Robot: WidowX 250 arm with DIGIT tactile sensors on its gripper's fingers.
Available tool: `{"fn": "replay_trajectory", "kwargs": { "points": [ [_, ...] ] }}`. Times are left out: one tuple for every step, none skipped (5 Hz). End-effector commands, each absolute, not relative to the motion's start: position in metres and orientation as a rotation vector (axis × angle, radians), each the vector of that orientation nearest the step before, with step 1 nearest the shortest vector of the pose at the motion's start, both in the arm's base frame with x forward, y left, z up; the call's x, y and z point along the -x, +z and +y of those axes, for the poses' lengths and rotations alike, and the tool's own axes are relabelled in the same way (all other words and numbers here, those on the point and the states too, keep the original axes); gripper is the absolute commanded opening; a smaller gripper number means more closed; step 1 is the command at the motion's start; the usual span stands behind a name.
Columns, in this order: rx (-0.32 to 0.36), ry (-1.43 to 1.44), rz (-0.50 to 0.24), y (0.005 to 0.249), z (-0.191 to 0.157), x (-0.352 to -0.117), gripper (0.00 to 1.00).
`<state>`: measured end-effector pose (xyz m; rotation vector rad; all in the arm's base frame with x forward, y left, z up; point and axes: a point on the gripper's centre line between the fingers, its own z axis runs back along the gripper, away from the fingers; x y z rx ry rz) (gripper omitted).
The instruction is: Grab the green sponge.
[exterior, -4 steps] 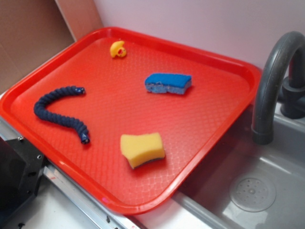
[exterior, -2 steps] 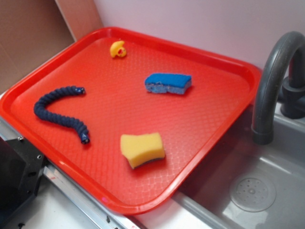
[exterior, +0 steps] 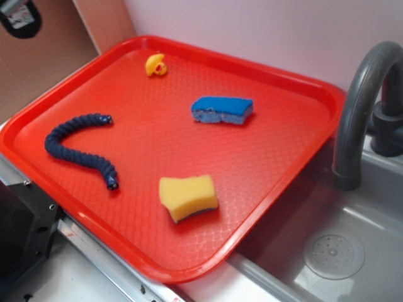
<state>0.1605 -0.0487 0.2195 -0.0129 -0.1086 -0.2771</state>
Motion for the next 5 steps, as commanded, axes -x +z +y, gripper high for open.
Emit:
{"fn": "replay_trajectory", "kwargs": {
  "points": [
    [0.088, -0.528, -0.183, 0.199, -0.114, -0.185, 1.0],
    [0.128, -0.598, -0.127, 0.179, -0.144, -0.185, 1.0],
    [0.145, -0.62, -0.085, 0.165, -0.157, -0.181, 1.0],
    [0.14, -0.642, -0.008, 0.144, -0.165, -0.179, 1.0],
    [0.121, -0.64, 0.035, 0.122, -0.167, -0.178, 1.0]
  ]
}}
